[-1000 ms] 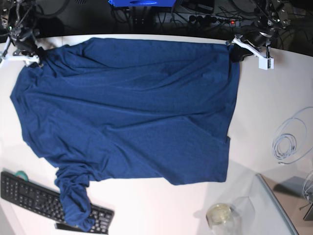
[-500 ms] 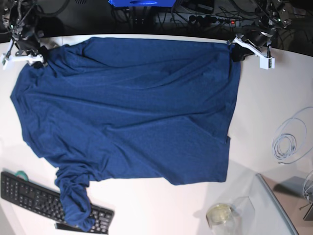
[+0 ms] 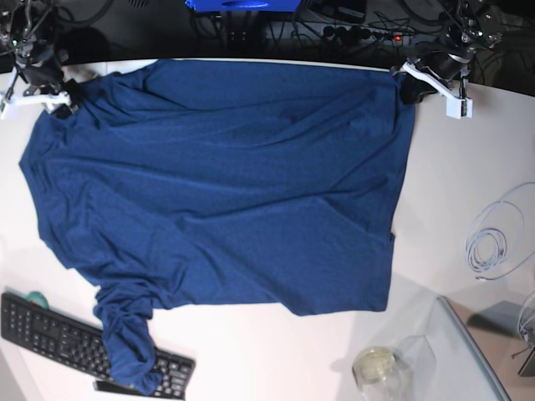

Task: Layout the t-shirt on the table in an organized manner, then fold the t-shirt properly
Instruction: 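Hold both corners and drag the shirt outward, smoothing it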

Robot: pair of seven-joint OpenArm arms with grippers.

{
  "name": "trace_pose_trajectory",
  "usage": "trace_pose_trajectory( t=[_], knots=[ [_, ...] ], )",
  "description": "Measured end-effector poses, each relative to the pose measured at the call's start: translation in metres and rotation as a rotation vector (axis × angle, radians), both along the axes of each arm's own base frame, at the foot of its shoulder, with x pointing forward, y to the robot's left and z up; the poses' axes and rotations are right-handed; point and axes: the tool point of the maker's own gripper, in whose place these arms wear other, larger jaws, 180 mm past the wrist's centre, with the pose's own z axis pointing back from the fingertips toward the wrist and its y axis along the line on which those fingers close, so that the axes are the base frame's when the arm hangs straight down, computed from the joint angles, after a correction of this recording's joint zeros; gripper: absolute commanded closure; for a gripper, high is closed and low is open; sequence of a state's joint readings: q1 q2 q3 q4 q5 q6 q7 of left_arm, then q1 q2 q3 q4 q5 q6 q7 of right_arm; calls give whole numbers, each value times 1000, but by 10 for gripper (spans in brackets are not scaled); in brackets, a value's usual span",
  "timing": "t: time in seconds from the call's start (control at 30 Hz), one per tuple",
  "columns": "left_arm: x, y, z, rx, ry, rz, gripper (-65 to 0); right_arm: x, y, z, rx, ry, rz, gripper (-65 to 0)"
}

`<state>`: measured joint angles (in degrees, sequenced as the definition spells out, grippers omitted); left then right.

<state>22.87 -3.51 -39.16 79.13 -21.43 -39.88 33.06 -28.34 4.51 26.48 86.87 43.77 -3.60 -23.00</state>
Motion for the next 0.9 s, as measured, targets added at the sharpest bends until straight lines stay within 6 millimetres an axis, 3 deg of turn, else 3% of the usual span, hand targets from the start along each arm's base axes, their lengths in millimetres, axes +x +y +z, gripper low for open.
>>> trace_pose_trajectory(
  t=[0.17,0.43,0.9],
  knots=[
    [0,0,0,1,0,0,0,-9,-20,-9,-9,28,-65,-300],
    [0,-2,-1,0,2,-5,0,0,-4,-10,25,-14,18,-299],
    [0,0,0,3,2,-4,0,-3,1,-17,44,-33,2,-293]
  ],
)
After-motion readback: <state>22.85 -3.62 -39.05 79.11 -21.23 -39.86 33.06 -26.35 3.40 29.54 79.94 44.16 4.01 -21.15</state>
